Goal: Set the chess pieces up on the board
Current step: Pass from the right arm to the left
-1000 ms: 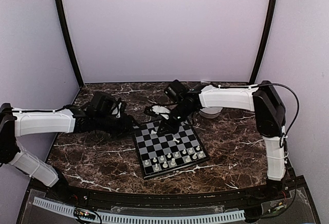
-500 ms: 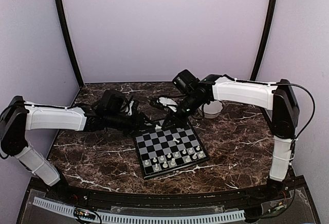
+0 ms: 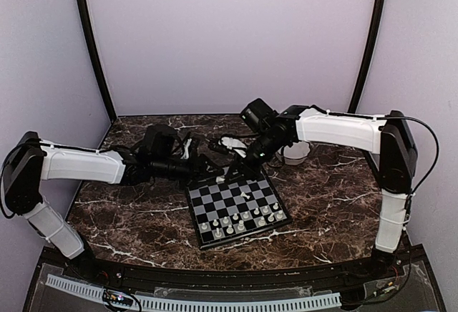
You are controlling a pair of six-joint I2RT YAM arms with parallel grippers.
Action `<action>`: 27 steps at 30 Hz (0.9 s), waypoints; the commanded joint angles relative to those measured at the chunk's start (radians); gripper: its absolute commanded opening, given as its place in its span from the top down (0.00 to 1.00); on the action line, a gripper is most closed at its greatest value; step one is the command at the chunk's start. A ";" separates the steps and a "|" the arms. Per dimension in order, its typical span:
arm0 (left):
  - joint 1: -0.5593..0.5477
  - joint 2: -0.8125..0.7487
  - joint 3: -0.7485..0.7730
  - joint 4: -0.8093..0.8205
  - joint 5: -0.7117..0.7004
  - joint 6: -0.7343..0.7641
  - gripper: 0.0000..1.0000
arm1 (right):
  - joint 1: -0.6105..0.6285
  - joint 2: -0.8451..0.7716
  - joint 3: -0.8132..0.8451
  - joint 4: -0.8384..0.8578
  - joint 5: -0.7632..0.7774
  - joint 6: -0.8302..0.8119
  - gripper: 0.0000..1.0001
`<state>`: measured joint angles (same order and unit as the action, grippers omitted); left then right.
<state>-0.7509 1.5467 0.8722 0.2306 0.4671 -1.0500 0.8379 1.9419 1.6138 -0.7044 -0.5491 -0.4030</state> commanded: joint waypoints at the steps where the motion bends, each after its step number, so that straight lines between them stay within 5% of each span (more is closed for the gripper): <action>1: -0.005 0.021 -0.004 0.081 0.056 -0.032 0.58 | 0.004 -0.037 0.006 0.024 -0.028 0.002 1.00; 15: -0.006 0.040 -0.049 0.206 0.081 -0.089 0.81 | -0.003 -0.057 -0.006 0.022 -0.023 0.000 0.98; 22: 0.003 0.033 -0.041 0.263 0.076 -0.095 0.91 | -0.070 -0.113 0.011 -0.017 -0.066 0.013 0.73; 27: 0.026 -0.008 -0.053 0.349 0.003 -0.109 0.92 | -0.224 -0.171 0.008 0.079 -0.247 0.299 0.62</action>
<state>-0.7437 1.5932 0.8272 0.4656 0.5152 -1.1446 0.7296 1.8473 1.6127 -0.7177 -0.6422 -0.3275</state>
